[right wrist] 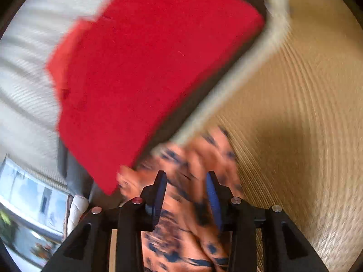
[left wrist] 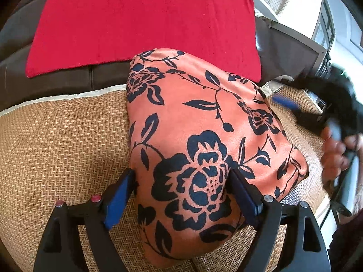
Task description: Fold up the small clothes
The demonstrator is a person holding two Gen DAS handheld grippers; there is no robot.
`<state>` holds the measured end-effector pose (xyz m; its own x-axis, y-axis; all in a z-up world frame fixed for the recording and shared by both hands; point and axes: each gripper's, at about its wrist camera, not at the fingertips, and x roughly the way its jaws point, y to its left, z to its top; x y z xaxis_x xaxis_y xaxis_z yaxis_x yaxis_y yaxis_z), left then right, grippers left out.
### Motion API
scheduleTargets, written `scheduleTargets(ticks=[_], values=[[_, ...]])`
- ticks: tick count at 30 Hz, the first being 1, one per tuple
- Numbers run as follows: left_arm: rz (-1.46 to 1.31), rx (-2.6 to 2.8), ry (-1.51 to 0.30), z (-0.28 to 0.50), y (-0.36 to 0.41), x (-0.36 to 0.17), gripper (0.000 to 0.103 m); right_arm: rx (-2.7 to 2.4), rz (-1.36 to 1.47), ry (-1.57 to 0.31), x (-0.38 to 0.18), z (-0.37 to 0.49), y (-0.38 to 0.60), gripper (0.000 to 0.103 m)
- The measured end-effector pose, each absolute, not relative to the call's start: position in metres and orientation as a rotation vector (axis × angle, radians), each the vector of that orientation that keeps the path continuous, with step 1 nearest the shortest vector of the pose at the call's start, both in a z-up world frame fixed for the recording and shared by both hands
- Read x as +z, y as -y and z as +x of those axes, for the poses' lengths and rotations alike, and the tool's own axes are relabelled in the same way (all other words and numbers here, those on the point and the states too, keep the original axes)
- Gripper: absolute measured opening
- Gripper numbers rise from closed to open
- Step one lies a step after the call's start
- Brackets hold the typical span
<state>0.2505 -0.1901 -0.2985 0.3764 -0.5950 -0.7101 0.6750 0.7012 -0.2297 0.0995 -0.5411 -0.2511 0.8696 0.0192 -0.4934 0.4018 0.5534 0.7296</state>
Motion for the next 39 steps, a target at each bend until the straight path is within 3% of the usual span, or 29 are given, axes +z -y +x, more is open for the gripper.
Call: scheduleTargets(ticks=[4,8,10,12,15,18,24,29,33,39], values=[[0.110,-0.815,-0.860,0.247,0.192,-0.297,0.085,-0.133,0.843,-0.493,-0.228,0.121,0.516,0.036],[0.127,-0.826,-0.862,0.241,0.190,-0.297,0.085,-0.174,0.827,-0.716,-0.264,0.163,0.508,0.033],[0.137,-0.826,-0.878,0.239,0.190,-0.299,0.086,-0.218,0.907,-0.784,-0.293,0.173,0.520,0.017],[0.132,-0.835,-0.895,0.238,0.188,-0.303,0.086,-0.215,0.953,-0.780,-0.293,0.178,0.526,0.014],[0.098,-0.843,-0.920,0.240,0.182,-0.303,0.086,-0.216,0.999,-0.771,-0.289,0.178,0.529,0.014],[0.075,-0.860,-0.831,0.235,0.170,-0.285,0.085,-0.172,0.921,-0.717,-0.261,0.157,0.544,0.020],[0.051,-0.825,-0.746,0.243,0.159,-0.270,0.085,0.027,0.783,-0.776,-0.226,0.204,0.526,0.020],[0.123,-0.789,-0.830,0.254,0.177,-0.295,0.086,0.062,0.751,-0.973,-0.262,0.272,0.509,0.020],[0.116,-0.792,-0.845,0.259,0.180,-0.299,0.086,-0.014,0.787,-1.088,-0.317,0.304,0.524,0.014],[0.089,-0.797,-0.828,0.259,0.173,-0.288,0.086,0.028,0.850,-0.895,-0.277,0.263,0.539,0.019]])
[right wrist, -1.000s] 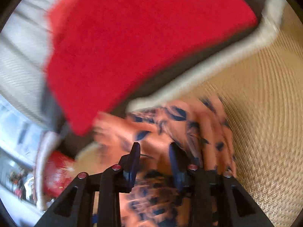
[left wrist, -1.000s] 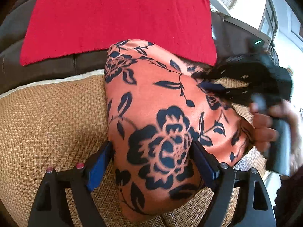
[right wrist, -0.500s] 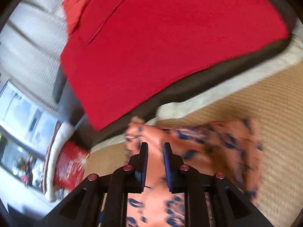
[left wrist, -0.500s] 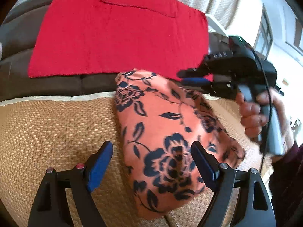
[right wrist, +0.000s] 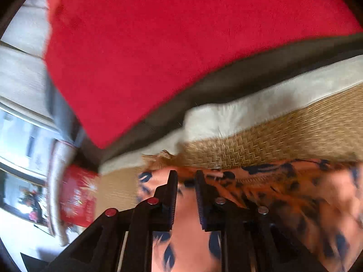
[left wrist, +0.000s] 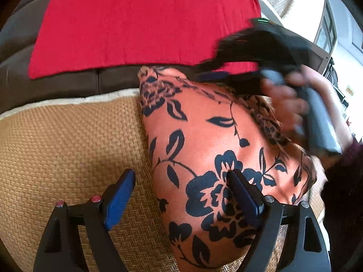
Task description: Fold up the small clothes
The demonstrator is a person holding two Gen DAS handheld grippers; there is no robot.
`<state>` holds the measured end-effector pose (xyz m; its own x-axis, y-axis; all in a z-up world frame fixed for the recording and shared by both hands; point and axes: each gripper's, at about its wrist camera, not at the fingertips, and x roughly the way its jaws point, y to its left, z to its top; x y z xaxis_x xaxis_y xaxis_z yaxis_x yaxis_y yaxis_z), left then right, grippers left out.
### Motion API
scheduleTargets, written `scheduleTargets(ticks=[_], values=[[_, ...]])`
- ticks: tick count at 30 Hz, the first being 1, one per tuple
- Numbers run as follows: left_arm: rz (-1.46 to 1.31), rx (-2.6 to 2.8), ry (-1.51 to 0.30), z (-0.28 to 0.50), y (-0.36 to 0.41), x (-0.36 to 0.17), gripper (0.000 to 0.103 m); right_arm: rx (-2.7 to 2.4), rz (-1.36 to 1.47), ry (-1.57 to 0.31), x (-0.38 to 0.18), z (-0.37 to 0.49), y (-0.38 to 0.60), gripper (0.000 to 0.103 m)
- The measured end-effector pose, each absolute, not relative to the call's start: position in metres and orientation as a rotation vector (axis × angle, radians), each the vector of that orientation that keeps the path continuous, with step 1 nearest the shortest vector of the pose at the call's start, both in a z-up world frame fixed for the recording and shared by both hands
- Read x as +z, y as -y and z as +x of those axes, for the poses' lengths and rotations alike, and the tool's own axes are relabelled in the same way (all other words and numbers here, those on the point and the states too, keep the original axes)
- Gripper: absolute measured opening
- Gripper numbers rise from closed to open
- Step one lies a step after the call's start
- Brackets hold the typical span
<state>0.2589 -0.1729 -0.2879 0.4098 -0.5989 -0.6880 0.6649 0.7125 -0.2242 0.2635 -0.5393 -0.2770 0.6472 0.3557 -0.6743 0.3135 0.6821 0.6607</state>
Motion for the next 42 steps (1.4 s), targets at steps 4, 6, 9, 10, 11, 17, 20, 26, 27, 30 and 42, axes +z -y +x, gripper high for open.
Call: scheduleTargets(ticks=[4,6,9,10,11,17,20,26,27,30,42], values=[[0.055,-0.788,-0.746,0.255,0.158,-0.269,0.086,-0.056,0.791,-0.790,-0.239,0.193,0.548,0.019],[0.057,-0.771,-0.752,0.255,0.156,-0.271,0.086,-0.122,0.771,-0.787,-0.230,0.161,0.547,0.019],[0.113,-0.713,-0.828,0.260,0.163,-0.288,0.086,-0.224,0.758,-0.812,-0.242,0.135,0.545,0.020],[0.119,-0.716,-0.845,0.262,0.166,-0.293,0.086,-0.227,0.769,-0.819,-0.243,0.131,0.543,0.020],[0.117,-0.721,-0.857,0.262,0.167,-0.296,0.086,-0.231,0.812,-0.854,-0.261,0.128,0.543,0.020],[0.091,-0.722,-0.828,0.259,0.161,-0.291,0.086,-0.256,0.789,-0.877,-0.273,0.109,0.537,0.018],[0.078,-0.696,-0.777,0.259,0.154,-0.282,0.086,-0.194,0.780,-0.796,-0.251,0.082,0.527,0.020],[0.210,-0.623,-0.772,0.253,0.168,-0.295,0.087,-0.129,0.796,-0.922,-0.287,0.084,0.512,0.018],[0.231,-0.615,-0.750,0.250,0.170,-0.294,0.087,-0.117,0.827,-0.909,-0.291,0.084,0.513,0.018],[0.257,-0.606,-0.717,0.245,0.169,-0.290,0.087,-0.111,0.813,-0.901,-0.281,0.080,0.514,0.018],[0.246,-0.603,-0.720,0.244,0.171,-0.294,0.087,-0.105,0.788,-0.956,-0.292,0.088,0.513,0.019]])
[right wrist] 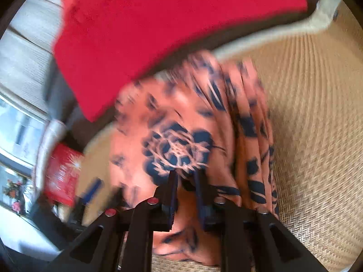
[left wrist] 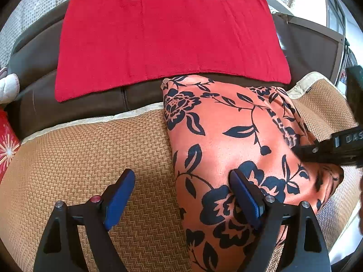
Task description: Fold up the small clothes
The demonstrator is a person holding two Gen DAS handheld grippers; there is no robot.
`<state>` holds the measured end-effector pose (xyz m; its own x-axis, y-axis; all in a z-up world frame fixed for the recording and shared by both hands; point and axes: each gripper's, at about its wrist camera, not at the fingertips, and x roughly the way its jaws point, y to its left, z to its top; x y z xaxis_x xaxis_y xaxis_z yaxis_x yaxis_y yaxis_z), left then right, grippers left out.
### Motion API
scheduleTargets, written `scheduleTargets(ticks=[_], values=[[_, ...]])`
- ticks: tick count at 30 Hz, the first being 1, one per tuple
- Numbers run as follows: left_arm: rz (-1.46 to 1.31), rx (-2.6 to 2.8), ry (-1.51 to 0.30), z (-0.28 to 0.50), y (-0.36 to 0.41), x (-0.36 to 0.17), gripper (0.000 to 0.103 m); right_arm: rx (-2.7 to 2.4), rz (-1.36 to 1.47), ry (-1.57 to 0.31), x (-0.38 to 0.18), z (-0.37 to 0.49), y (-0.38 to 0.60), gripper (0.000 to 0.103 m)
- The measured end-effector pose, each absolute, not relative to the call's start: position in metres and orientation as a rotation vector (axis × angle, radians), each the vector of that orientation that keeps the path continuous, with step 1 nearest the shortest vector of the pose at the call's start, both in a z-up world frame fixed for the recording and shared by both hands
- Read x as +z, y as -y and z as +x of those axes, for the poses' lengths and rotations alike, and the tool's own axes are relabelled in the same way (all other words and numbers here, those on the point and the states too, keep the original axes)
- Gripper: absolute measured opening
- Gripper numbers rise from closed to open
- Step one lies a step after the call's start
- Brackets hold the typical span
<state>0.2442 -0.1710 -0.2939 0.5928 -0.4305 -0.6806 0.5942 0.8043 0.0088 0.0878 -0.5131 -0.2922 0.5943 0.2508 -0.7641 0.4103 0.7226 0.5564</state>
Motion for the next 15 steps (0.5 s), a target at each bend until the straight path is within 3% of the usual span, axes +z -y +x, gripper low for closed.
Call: scheduleTargets(ticks=[15], values=[[0.214,-0.589,-0.710,0.246,0.174,-0.290,0.087,-0.081,0.809,-0.753,-0.258,0.070,0.527,0.020]])
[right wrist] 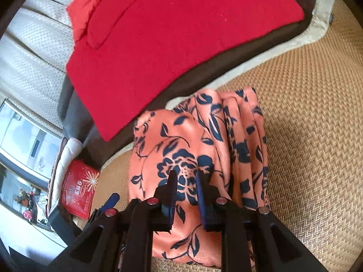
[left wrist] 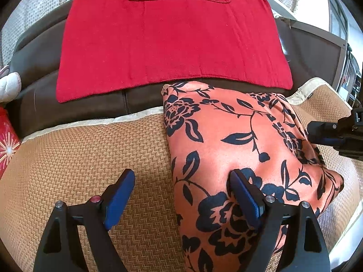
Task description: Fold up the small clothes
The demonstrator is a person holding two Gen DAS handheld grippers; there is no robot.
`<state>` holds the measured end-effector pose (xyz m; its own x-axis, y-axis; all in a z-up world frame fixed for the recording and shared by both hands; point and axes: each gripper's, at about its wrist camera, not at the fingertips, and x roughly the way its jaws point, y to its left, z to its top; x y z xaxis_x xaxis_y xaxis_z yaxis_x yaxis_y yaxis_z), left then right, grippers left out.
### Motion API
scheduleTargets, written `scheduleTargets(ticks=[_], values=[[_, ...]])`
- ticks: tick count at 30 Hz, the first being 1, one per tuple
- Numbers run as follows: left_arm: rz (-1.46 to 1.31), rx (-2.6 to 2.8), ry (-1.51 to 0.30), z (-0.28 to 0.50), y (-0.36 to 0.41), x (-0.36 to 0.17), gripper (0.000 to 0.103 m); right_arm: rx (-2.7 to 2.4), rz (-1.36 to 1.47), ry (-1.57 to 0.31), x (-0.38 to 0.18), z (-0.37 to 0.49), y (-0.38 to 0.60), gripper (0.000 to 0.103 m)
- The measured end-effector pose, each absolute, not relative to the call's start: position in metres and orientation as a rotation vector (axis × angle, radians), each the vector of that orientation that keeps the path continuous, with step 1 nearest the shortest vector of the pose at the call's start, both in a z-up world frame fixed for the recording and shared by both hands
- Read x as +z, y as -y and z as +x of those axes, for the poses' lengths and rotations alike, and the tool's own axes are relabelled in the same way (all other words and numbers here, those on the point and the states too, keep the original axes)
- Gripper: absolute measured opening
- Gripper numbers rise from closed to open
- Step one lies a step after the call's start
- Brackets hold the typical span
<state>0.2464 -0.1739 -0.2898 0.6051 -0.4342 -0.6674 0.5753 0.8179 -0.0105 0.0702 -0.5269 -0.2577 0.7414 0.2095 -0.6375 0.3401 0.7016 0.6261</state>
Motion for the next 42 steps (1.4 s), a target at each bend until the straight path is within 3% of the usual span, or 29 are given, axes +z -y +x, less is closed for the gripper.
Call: scheduleTargets(ticks=[9,12,22,25,42], values=[[0.213,-0.586,-0.706,0.247,0.174,-0.291,0.087,-0.093,0.825,-0.772,-0.266,0.079,0.524,0.020],[0.213,-0.586,-0.707,0.246,0.173,-0.291,0.087,-0.109,0.841,-0.829,-0.283,0.091,0.523,0.033],[0.206,-0.581,-0.699,0.248,0.167,-0.287,0.087,-0.113,0.844,-0.716,-0.267,0.081,0.527,0.040],[0.204,-0.577,-0.695,0.248,0.164,-0.286,0.087,-0.135,0.862,-0.674,-0.262,0.075,0.533,0.069],[0.170,-0.543,-0.684,0.253,0.159,-0.280,0.087,-0.154,0.853,-0.615,-0.251,0.065,0.538,0.069]])
